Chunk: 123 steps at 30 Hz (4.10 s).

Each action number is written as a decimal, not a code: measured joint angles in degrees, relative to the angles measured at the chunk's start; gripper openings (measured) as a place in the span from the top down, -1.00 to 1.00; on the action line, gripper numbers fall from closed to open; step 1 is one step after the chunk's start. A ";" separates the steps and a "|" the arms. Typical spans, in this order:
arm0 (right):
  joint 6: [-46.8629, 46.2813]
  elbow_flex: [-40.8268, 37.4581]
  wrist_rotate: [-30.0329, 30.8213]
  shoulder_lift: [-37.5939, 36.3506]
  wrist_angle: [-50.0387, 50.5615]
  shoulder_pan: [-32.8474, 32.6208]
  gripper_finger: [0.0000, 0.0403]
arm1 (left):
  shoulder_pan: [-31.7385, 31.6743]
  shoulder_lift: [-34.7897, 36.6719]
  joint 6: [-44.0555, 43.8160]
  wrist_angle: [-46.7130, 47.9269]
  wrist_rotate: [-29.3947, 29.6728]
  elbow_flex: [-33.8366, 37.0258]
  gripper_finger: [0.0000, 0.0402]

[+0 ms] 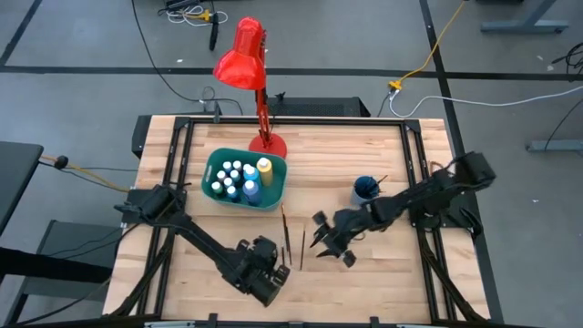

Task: Pick & Place Paint Supplies
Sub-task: Put the black gold paint brush into the blue cup

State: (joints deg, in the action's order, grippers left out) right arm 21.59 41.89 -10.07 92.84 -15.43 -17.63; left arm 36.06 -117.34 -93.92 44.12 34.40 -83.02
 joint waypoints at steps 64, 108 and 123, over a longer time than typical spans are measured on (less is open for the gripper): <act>-3.07 8.30 -20.33 35.95 -33.86 9.64 0.50 | 1.13 0.00 0.77 -2.22 9.49 0.04 0.93; 12.93 8.19 35.92 -19.43 51.16 -1.25 0.95 | 1.81 0.00 0.88 -1.84 7.56 0.04 0.93; 18.76 8.19 47.61 -30.82 75.20 -1.40 0.96 | 1.79 0.00 0.91 -3.02 8.45 0.04 0.93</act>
State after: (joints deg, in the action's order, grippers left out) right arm 40.36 50.09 37.54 62.02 59.77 -19.03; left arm 37.85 -117.34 -93.01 41.10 42.85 -82.98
